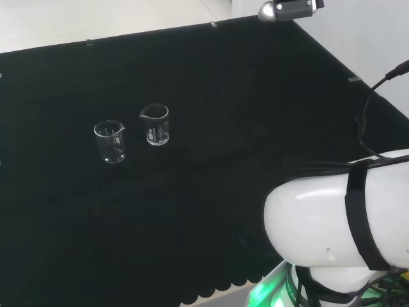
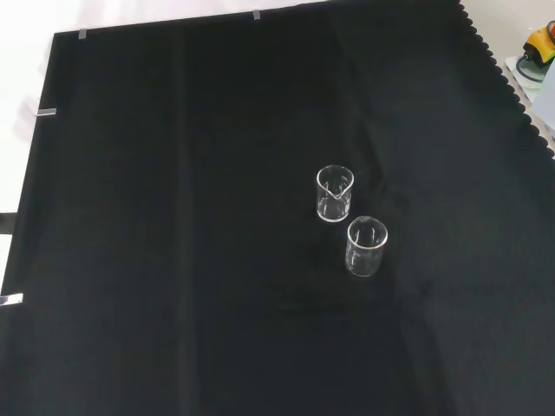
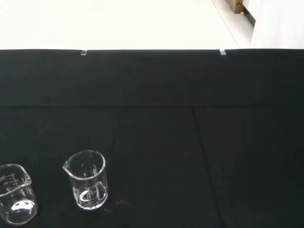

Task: Pick up the beaker on the right.

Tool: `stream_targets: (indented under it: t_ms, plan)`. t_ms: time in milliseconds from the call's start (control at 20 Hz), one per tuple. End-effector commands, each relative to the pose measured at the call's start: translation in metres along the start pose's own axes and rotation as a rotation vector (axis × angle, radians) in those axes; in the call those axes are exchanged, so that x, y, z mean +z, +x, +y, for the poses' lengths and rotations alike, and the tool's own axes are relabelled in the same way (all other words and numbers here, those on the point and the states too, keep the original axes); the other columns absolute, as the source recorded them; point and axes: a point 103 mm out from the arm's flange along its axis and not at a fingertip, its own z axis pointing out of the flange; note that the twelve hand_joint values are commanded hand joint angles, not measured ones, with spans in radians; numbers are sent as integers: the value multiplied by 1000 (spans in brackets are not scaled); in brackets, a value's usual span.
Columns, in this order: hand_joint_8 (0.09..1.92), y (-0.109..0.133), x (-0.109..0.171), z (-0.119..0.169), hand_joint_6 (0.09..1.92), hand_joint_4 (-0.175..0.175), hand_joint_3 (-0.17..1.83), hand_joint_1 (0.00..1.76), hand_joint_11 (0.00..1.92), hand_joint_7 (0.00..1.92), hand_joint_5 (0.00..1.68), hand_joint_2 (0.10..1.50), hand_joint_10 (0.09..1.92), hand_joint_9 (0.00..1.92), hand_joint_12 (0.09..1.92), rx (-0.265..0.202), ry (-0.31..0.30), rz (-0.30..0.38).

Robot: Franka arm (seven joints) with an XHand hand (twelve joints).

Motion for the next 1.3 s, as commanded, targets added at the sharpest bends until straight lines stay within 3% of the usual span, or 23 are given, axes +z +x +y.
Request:
stream_targets:
  t_ms: [50,250,1000,1300]
  plan:
    - [576,-3,0,0,280,-36,827,26,0,136,171,1085,646,206,1078,0,-9,-4]
    - [531,-1,0,2,118,-32,737,0,0,149,236,1136,623,207,1071,2,-7,-7]
    - [524,-2,2,4,91,-32,730,0,0,153,248,1140,620,209,1071,3,-3,-5]
    - [522,-3,16,7,87,-33,725,9,0,155,243,1126,620,211,1071,7,22,5]
